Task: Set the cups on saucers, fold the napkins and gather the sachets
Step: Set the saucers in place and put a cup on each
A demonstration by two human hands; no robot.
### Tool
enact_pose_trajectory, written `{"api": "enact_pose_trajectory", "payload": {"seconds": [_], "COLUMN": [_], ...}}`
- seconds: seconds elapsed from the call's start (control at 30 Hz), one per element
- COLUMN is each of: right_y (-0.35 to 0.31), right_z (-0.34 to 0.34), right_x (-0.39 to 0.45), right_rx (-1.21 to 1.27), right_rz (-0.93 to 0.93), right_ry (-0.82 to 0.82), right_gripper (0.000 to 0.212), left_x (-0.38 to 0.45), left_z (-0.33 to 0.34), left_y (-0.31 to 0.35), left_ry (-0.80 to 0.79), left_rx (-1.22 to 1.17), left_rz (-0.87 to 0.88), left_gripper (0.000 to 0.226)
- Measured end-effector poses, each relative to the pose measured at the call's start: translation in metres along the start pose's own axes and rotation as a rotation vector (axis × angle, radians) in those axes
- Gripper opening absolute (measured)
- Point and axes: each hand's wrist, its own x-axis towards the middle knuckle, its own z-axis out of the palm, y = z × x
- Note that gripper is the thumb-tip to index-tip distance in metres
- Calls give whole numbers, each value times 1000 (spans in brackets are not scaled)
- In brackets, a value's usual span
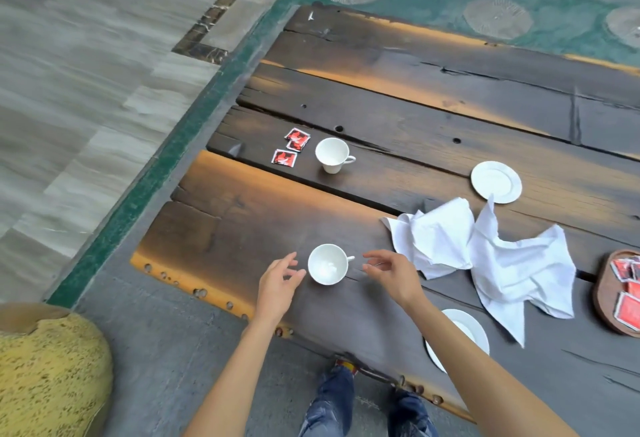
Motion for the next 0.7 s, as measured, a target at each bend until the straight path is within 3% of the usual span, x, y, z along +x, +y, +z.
{"api": "enact_pose_trajectory", "payload": {"seconds": [0.37, 0.7], "right_y": [-18, -18], "right_z": [21, 24], "right_x": [39, 47], "right_rx": [44, 87], "right_rz": [92, 179], "right_ry": [-174, -256], "right_gripper": [33, 22], "left_x": [28, 25], "left_z": [20, 29], "left_y": [-14, -8], "left_ry": [-62, -137], "left_rx": [-379, -562], "left_rz": [-202, -266], "left_gripper": [39, 39]}}
